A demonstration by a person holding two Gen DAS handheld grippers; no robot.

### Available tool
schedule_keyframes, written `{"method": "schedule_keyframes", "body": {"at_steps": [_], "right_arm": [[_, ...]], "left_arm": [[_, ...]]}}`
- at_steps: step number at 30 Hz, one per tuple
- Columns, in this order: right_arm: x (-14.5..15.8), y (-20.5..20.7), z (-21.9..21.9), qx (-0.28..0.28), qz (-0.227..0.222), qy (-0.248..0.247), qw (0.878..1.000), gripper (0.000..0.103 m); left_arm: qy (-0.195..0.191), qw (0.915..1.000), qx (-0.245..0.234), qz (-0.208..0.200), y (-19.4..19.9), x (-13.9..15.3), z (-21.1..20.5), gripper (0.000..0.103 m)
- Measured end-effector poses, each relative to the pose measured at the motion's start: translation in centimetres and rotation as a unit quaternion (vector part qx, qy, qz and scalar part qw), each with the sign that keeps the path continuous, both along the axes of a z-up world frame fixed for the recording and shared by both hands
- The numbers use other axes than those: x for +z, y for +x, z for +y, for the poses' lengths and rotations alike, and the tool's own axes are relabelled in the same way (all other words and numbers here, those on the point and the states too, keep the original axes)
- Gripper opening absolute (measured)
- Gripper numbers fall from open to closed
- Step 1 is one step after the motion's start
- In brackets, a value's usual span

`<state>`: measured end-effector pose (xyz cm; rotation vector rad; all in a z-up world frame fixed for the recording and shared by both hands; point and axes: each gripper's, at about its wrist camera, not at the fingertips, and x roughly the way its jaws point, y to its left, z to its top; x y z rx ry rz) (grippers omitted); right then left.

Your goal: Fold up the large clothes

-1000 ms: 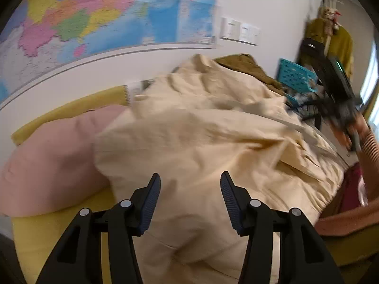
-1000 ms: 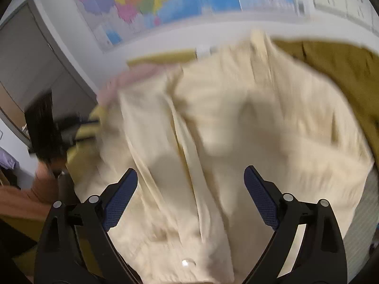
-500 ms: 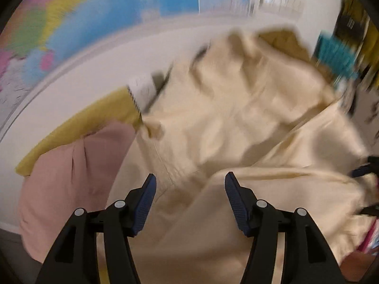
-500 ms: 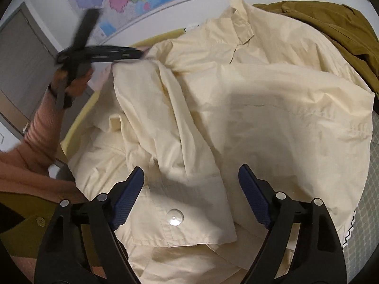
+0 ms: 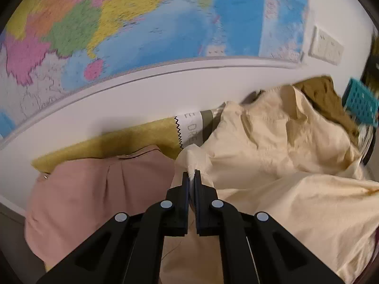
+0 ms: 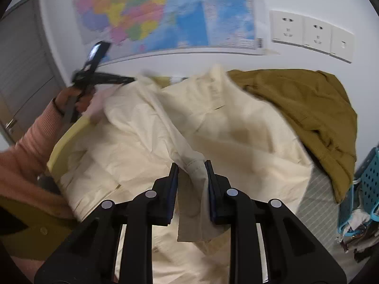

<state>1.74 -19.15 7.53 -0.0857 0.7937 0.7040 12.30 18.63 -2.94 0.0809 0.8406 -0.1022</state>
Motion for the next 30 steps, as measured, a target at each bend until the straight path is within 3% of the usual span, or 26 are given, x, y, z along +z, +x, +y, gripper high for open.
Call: {"method": "schedule_keyframes", "body": {"at_steps": [4, 6, 9, 11, 12, 15, 19, 21, 25, 27, 30], "right_arm": [[-4.3, 4.9, 0.4, -0.028, 0.077, -0.018, 0.996, 0.039], [-7.0, 6.2, 0.9, -0.047, 0.108, -0.034, 0.992, 0.053], [-9.6, 7.3, 1.3, -0.07, 0.128, -0.033, 0.989, 0.055], [-9.3, 6.9, 1.0, -0.068, 0.114, -0.014, 0.991, 0.053], [-9.1, 6.6, 1.0, -0.065, 0.105, -0.012, 0.992, 0.045], [-8.1, 6.2, 1.6, -0.06, 0.075, -0.027, 0.995, 0.031], [-6.9, 8.1, 2.6, -0.074, 0.058, -0.025, 0.995, 0.028], [-7.3, 9.6, 3.3, -0.08, 0.059, -0.039, 0.994, 0.033], [-9.6, 12.0, 3.4, -0.085, 0.126, -0.017, 0.988, 0.045], [-8.7, 11.2, 3.2, -0.087, 0.111, -0.01, 0.99, 0.06], [-5.7, 8.6, 2.8, -0.087, 0.058, 0.007, 0.994, 0.06]], "left_arm": [[0.058, 0.9977, 0.035, 0.011, 0.7, -2.7, -0.4, 0.012], [0.052, 0.9973, 0.048, 0.017, 0.4, -3.2, 0.1, 0.019], [0.035, 0.9979, 0.055, -0.007, -1.4, -2.2, 0.5, 0.025], [0.021, 0.9986, 0.029, -0.038, -3.9, -0.9, 0.3, 0.032], [0.017, 0.9987, 0.014, -0.046, -4.4, -0.7, -0.4, 0.041], [0.023, 0.9957, -0.06, -0.066, -8.1, -0.4, -3.0, 0.044], [0.044, 0.9875, -0.141, -0.054, -10.2, -2.6, -6.3, 0.044], [0.048, 0.9888, -0.14, -0.018, -9.3, -4.7, -6.5, 0.044], [0.035, 0.9935, -0.096, 0.05, -6.6, -8.5, -4.6, 0.044], [0.027, 0.9949, -0.082, 0.052, -6.7, -8.5, -4.1, 0.044], [0.015, 0.9961, -0.083, 0.025, -8.3, -7.1, -3.1, 0.049]]}}
